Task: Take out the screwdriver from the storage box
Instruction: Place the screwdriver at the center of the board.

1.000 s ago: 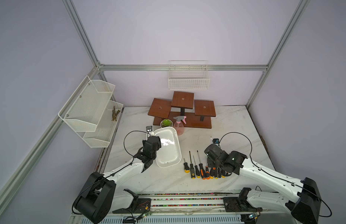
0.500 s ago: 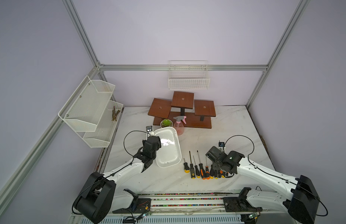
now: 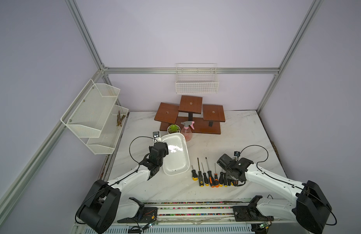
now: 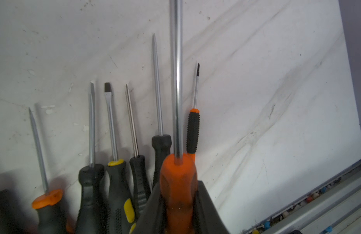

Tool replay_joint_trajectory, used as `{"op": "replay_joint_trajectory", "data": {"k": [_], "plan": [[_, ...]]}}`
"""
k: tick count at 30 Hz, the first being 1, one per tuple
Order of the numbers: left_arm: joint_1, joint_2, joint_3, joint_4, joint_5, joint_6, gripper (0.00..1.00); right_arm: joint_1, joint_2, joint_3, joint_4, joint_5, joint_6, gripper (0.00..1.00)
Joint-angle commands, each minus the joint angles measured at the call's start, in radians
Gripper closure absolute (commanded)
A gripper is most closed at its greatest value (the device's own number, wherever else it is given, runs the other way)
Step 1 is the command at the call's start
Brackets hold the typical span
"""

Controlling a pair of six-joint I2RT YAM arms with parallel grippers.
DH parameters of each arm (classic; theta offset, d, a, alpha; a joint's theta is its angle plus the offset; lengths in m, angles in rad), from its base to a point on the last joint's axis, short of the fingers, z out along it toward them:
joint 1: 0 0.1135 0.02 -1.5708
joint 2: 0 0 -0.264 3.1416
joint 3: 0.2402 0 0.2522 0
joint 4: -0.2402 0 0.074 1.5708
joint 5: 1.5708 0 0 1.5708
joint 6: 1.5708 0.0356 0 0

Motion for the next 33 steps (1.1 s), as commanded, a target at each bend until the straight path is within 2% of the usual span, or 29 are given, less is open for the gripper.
{"op": "replay_joint_trajectory", "data": {"k": [1, 33], "plan": [[0.005, -0.029, 0.0, 0.007, 0.013, 0.012, 1.0, -0.007, 0.015, -0.003, -0.012, 0.036, 0.034, 1.0], [0.006, -0.065, -0.026, 0.019, 0.022, 0.013, 1.0, -0.197, 0.115, 0.022, -0.02, 0.044, 0.02, 1.0]]}}
